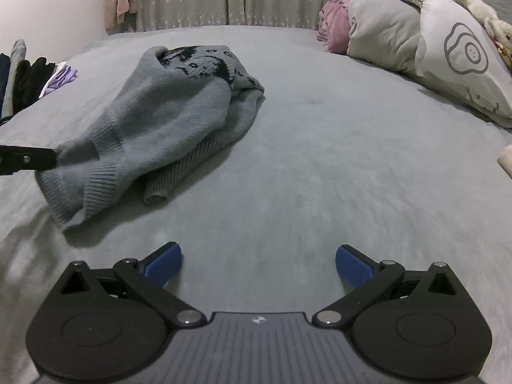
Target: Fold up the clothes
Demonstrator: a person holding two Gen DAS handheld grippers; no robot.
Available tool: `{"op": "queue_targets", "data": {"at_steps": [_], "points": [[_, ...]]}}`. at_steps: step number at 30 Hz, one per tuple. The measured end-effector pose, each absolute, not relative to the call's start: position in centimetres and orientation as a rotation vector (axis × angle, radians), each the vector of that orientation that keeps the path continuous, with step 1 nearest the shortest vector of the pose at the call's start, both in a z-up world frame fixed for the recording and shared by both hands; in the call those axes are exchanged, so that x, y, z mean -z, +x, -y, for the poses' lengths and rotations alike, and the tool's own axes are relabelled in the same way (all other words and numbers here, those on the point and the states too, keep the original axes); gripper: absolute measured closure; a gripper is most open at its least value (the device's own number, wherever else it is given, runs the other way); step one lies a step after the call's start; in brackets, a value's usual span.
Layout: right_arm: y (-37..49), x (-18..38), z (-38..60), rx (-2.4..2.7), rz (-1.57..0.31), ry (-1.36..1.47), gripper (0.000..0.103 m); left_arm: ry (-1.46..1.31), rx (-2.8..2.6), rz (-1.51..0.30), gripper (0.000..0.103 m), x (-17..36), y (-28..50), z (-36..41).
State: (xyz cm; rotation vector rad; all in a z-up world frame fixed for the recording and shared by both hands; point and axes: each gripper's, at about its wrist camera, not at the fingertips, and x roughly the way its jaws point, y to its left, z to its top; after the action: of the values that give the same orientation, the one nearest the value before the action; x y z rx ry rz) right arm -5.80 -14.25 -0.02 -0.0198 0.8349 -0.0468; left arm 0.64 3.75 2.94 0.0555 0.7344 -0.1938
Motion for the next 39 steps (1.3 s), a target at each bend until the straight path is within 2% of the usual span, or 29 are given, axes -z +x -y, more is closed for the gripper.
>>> {"op": "queue_targets", "data": {"at_steps": [9,15,18,21,22,26,27,29,30,31,32,33,39], "points": [[-5.5,0.3,13.1,0.068,-0.797,-0.048,0.000,0.026,0.164,-0.728,0.101,-3.5,0.7,-6.1],[-4.9,0.4,10.4,0.027,-0.739,-0.157,0.000,-0.027,0.166,-0.778,0.095,-3.1,1.4,-7.6],[-5.0,0.5,8.7,-0.010,-0.704,-0.223,0.001,-0.037,0.158,-0.796,0.089,-2.8,1.7,-8.1],[-5.2,0.8,6.7,-0.033,-0.643,-0.337,0.004,-0.038,0.141,-0.802,0.069,-2.5,1.4,-8.3],[-5.3,1.0,6.0,-0.046,-0.614,-0.389,0.008,-0.036,0.137,-0.803,0.059,-2.5,1.4,-8.4],[-5.8,1.3,3.9,-0.105,-0.549,-0.501,0.034,-0.043,0.131,-0.813,0.041,-2.3,1.5,-8.9],[-5.8,1.5,3.6,-0.118,-0.539,-0.519,0.039,-0.058,0.138,-0.819,0.040,-2.3,1.5,-9.1],[-5.8,1.6,3.2,-0.144,-0.530,-0.538,0.059,-0.087,0.150,-0.831,0.038,-2.1,1.6,-9.5],[-5.8,1.7,3.1,-0.158,-0.529,-0.542,0.063,-0.114,0.162,-0.840,0.038,-2.0,1.7,-9.7],[-5.7,1.8,2.9,-0.172,-0.529,-0.546,0.077,-0.165,0.184,-0.855,0.036,-1.8,2.0,-9.9],[-5.7,1.8,2.8,-0.186,-0.529,-0.549,0.095,-0.217,0.206,-0.870,0.034,-1.6,2.2,-10.2],[-5.7,1.9,2.7,-0.200,-0.528,-0.552,0.098,-0.269,0.229,-0.884,0.032,-1.5,2.4,-10.4],[-5.7,-0.4,4.7,-0.287,-0.536,-0.340,0.098,-0.566,0.326,-0.950,0.027,0.2,4.0,-11.5]]}}
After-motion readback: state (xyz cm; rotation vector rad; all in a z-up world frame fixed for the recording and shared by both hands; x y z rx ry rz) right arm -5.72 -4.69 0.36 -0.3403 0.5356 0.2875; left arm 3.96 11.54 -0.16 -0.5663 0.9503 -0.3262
